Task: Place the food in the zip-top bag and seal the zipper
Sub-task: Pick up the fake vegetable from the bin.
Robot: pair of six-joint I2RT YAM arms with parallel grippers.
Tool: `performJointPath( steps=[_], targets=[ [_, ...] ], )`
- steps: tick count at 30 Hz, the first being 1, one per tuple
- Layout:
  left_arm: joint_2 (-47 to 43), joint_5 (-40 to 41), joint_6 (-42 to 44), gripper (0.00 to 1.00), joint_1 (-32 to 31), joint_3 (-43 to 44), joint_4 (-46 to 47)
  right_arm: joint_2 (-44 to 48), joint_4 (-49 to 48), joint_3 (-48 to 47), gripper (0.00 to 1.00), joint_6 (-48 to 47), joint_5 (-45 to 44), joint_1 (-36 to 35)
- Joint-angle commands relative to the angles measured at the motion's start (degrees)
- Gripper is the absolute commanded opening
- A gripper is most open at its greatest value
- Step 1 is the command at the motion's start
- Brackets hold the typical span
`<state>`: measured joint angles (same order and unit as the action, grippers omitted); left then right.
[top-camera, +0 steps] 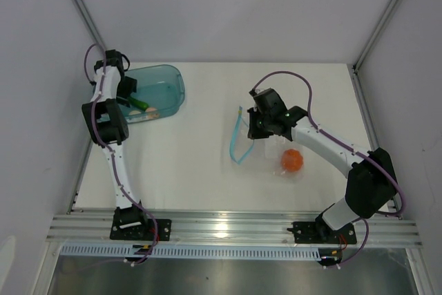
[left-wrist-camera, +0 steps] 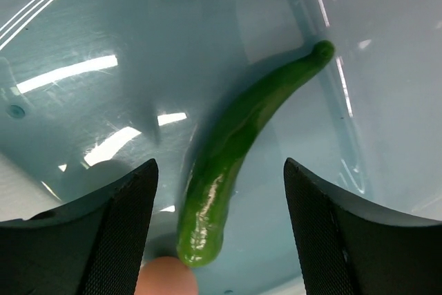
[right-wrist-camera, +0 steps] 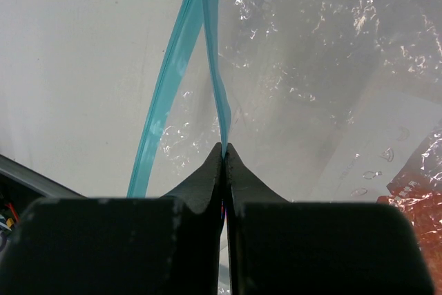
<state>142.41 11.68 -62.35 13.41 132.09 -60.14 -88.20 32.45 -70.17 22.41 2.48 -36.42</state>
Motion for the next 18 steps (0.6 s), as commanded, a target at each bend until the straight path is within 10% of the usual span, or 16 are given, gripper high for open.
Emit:
performJointPath(
  steps=[1, 9, 18],
  targets=[
    [1.0, 0.7, 2.1, 0.75, 0.4, 3.9, -2.4, 0.1, -2.4, 0.4, 0.00, 0.2, 0.4, 0.6],
    [1.6, 2.7, 3.5, 0.51, 0.0, 3.3, -4.4, 1.2, -4.0, 2.3, 0.00, 0.2, 0.8, 1.4],
    [1.5, 3.2, 3.0, 0.50, -0.1, 3.2, -5.1, 2.9, -4.9, 3.3, 0.00, -0.3, 0.8, 2.1]
  ],
)
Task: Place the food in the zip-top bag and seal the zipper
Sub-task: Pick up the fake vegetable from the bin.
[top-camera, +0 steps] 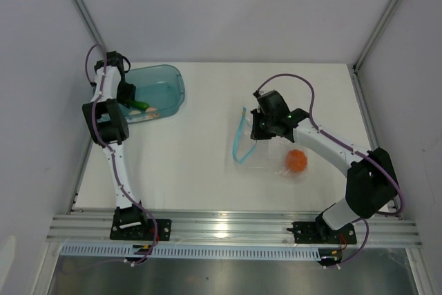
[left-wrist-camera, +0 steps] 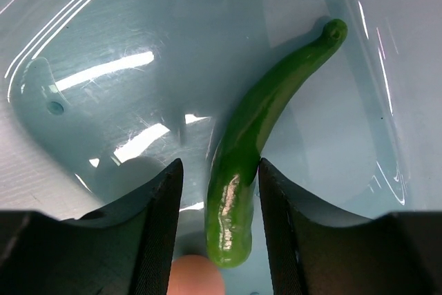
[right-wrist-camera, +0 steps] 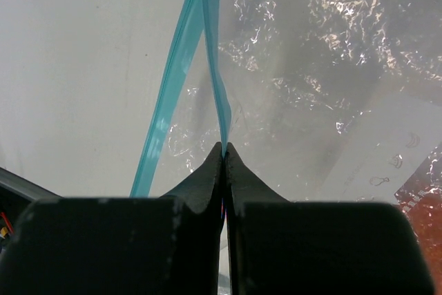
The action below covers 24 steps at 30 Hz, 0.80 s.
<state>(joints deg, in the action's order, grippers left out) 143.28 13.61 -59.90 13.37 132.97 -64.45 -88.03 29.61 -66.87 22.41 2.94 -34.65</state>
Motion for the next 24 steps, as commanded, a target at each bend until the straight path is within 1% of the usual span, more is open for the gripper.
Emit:
performJointPath(
  steps=[1, 3, 4, 5, 7, 8, 10, 11, 12, 18, 24],
  targets=[
    [0.5, 1.1, 0.8, 0.50, -0.1, 2.0, -0.6, 2.8, -2.1, 0.2, 0.00, -0.3, 0.3, 0.4],
    [-0.1, 0.8, 1.0, 0.46, 0.0, 0.8, 0.6, 3.0, -2.1, 0.3, 0.00, -0.2, 0.3, 0.5],
    [-0.4, 0.5, 1.2, 0.41, 0.1, 0.2, 1.2, 3.1, -2.1, 0.4, 0.00, -0.1, 0.3, 0.6],
    [-0.7, 0.0, 1.0, 0.33, 0.1, -0.7, 1.8, 3.2, -2.1, 0.5, 0.00, -0.1, 0.3, 0.5],
    [-0.8, -0.2, 0.3, 0.26, 0.1, -0.8, 2.6, 3.7, -2.1, 0.7, 0.00, 0.0, 0.1, 0.6],
    [-0.7, -0.6, 0.0, 0.18, 0.3, -0.8, 2.6, 3.9, -2.1, 0.8, 0.00, 0.0, 0.1, 0.6],
    [-1.0, -2.4, 0.4, 0.13, 0.6, -1.2, 4.3, 4.1, -1.7, 0.7, 0.00, 0.0, 0.1, 0.6],
    [-1.2, -4.9, 0.3, 0.05, 0.8, -1.7, 5.0, 4.4, -1.5, 0.6, 0.00, 0.0, 0.0, 0.5],
    [-2.1, -6.0, 0.1, 0.01, 0.9, -3.5, 5.6, 4.4, -1.2, 0.5, 0.00, 0.2, -0.1, 0.6],
    [-7.7, -8.7, -0.5, 0.01, 1.1, -9.3, 11.6, 6.4, -1.0, 0.9, 0.00, 1.1, 0.0, 0.5],
    [-13.6, -9.6, -0.1, 0.01, 1.6, -11.8, 12.4, 8.6, 0.5, 0.6, 0.00, 1.5, -1.7, 0.4]
  ],
)
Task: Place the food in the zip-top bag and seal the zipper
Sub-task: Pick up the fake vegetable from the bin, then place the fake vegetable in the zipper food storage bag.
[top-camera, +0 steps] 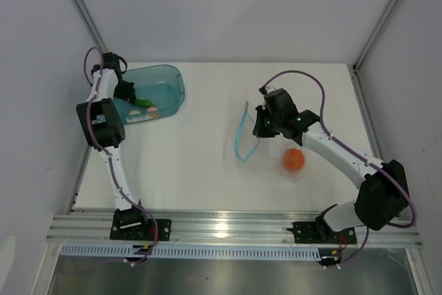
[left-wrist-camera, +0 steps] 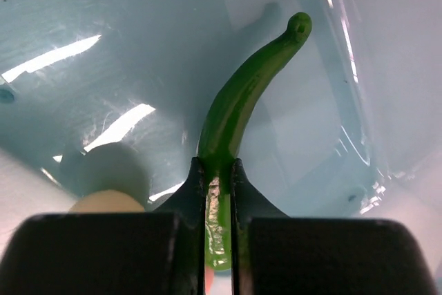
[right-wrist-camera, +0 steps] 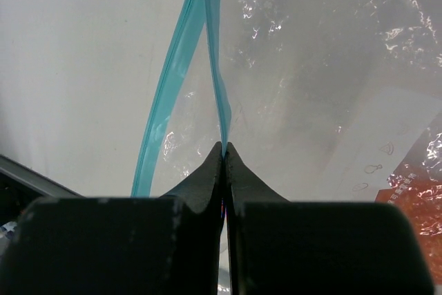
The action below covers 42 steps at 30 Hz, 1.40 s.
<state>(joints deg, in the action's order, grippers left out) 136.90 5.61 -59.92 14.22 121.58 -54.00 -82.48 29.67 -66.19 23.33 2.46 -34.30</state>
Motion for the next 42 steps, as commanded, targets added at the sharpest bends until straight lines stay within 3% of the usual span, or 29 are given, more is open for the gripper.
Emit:
performJointPath(
  steps=[1, 10, 18, 21, 22, 27, 31, 33, 38, 42],
  targets=[
    [-8.4, -1.7, -0.1, 0.01, 0.9, -0.7, 1.9, 3.2, 0.4, -0.2, 0.00, 0.8, -1.2, 0.0],
    [-16.4, -3.1, -0.2, 0.01, 0.9, -7.1, 3.7, 3.6, 0.7, -0.4, 0.00, 1.8, -1.4, -1.4],
    [-29.8, -10.9, 4.5, 0.01, -1.4, -23.0, 13.5, 2.3, 2.2, -3.4, 0.00, 2.5, -1.9, -2.1],
    [-36.9, -16.5, 7.0, 0.00, -3.9, -30.7, 20.0, 1.7, 3.5, -4.9, 0.00, 2.5, -2.5, -2.6],
    [-40.6, -18.5, 7.3, 0.01, -5.2, -36.9, 22.2, 1.5, 3.8, -5.6, 0.00, 2.6, -2.5, -2.9],
    [-52.2, -31.6, 9.3, 0.01, -10.2, -51.4, 39.9, 0.9, 5.6, -6.8, 0.00, 3.3, -4.2, -4.7],
    [-59.7, -49.9, 7.2, 0.01, -17.1, -61.2, 59.7, 1.2, 6.2, -6.8, 0.00, 4.3, -5.3, -6.2],
    [-63.4, -51.8, 6.4, 0.01, -20.7, -65.3, 65.7, 1.6, 6.4, -6.9, 0.00, 4.8, -5.4, -7.0],
    [-68.9, -51.0, 13.0, 0.01, -29.1, -68.2, 67.0, 2.8, 5.8, -6.7, 0.00, 6.7, -4.6, -8.1],
    [-68.2, -54.6, 10.5, 0.01, -33.7, -70.5, 68.7, 3.8, 5.7, -6.5, 0.00, 7.4, -5.9, -9.0]
  ],
)
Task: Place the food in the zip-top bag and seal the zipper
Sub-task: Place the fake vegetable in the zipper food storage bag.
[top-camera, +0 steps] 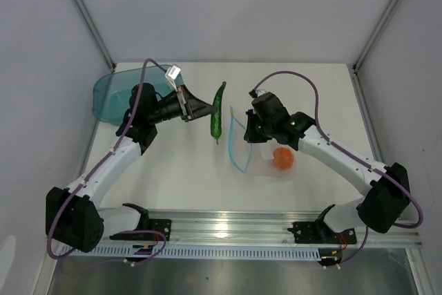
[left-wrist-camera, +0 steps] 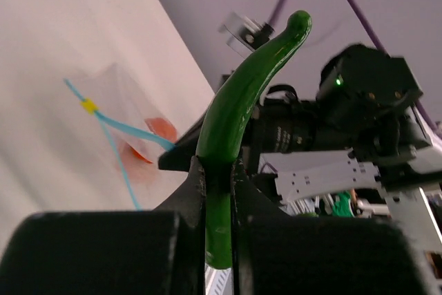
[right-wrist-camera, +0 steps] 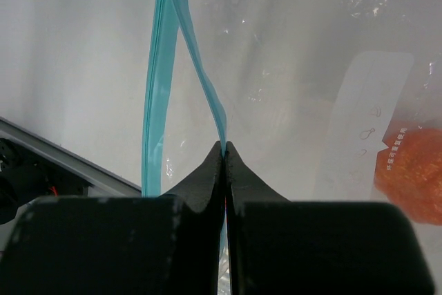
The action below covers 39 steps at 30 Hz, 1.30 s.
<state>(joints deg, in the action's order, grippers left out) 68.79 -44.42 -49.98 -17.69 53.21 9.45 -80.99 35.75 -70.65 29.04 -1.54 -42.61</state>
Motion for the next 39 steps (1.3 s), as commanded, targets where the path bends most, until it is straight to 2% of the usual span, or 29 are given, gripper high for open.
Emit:
performJointPath(
  steps=[1, 3, 7, 10, 11, 12, 16, 19, 24, 30, 37, 39],
  targets=[
    [-0.4, -4.6, 0.1, 0.01, -2.3, -3.5, 6.4, 2.5, -0.2, -1.9, 0.00, 1.7, -2.1, -0.6],
    [-1.6, -3.8, -1.2, 0.01, -3.6, -6.6, 9.9, 3.0, -0.2, -1.9, 0.00, 2.1, -2.2, -0.7],
    [-1.3, -2.3, -4.5, 0.01, -5.4, -12.4, 24.4, 3.4, -1.5, -2.2, 0.00, 3.6, 2.0, -0.7],
    [0.4, 1.3, -10.3, 0.00, -6.8, -18.1, 42.6, 3.9, -2.3, -2.7, 0.00, 5.1, 5.4, -0.7],
    [1.0, 2.1, -11.1, 0.01, -7.2, -18.4, 42.7, 3.9, -2.3, -2.9, 0.00, 5.5, 6.0, -0.7],
    [1.6, 3.0, -12.0, 0.01, -8.0, -18.8, 48.0, 4.0, -2.3, -3.1, 0.00, 5.9, 6.5, -0.7],
    [4.9, 7.1, -16.4, 0.00, -9.6, -19.3, 59.3, 3.6, -2.2, -3.7, 0.00, 6.8, 8.3, -0.7],
    [6.0, 9.0, -17.2, 0.01, -10.8, -18.6, 59.4, 3.9, -2.4, -3.2, 0.00, 7.3, 8.3, -0.7],
    [5.1, 12.3, -12.4, 0.01, -13.1, -18.4, 54.1, 5.3, -3.3, -2.8, 0.00, 10.1, 8.9, -0.6],
    [5.5, 14.0, -11.0, 0.01, -13.3, -21.6, 56.6, 7.9, -6.6, -1.9, 0.00, 18.0, 11.9, 0.4],
    [4.4, 14.4, -7.0, 0.01, -13.5, -22.4, 54.0, 9.5, -8.9, -0.7, 0.00, 20.7, 14.8, 1.9],
    [3.5, 14.4, -5.8, 0.05, -13.9, -22.2, 52.0, 9.9, -8.3, -0.6, 0.00, 20.6, 13.9, 2.1]
  ],
)
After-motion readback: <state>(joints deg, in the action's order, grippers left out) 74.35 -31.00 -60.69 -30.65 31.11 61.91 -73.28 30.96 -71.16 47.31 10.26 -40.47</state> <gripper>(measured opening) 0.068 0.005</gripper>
